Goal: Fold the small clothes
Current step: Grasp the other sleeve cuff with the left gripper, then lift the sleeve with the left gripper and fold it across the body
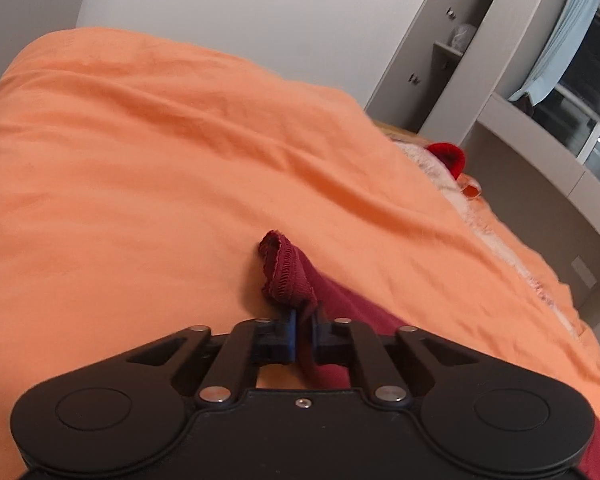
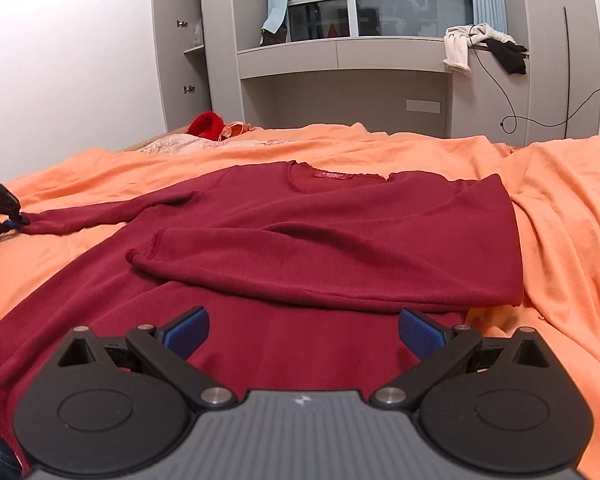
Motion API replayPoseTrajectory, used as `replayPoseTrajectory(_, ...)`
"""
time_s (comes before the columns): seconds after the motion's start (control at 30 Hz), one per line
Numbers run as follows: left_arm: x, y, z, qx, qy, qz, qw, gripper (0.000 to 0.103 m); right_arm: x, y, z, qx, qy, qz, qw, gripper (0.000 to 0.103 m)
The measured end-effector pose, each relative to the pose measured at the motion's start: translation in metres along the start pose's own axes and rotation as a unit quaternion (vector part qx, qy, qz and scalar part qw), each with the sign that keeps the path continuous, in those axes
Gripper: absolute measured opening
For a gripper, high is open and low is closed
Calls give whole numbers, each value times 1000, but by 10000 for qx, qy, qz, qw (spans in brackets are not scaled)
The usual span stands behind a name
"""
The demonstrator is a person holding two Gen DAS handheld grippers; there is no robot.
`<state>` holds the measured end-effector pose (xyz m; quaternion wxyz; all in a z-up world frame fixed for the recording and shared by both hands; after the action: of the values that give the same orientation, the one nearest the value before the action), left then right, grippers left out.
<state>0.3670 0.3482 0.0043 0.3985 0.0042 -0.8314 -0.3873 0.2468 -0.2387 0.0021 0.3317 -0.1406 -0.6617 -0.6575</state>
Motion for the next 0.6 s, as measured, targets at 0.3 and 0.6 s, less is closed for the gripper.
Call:
replayPoseTrajectory(0.3,86,12,-96,-1385,-1112,-1063,9783,4,11,-1,-6,-55,40,-72,10000,103)
replayPoseTrajectory(0.6,197,-61,-236,-3354,-2703,-1480,8903,4,32,3,-17,-207,-40,-369,9991,103)
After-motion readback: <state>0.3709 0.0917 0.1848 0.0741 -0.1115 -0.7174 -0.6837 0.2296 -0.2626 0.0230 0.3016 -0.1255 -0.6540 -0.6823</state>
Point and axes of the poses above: each gripper's, at about its wrist camera, not at the fingertips, and x roughly against the way its jaws point, z to its left, y to its top, the point moved 7 cm from there along -x, roughly the way its jaws point, and after that the axes turned 8 degrees about z, right-handed, at the moved point
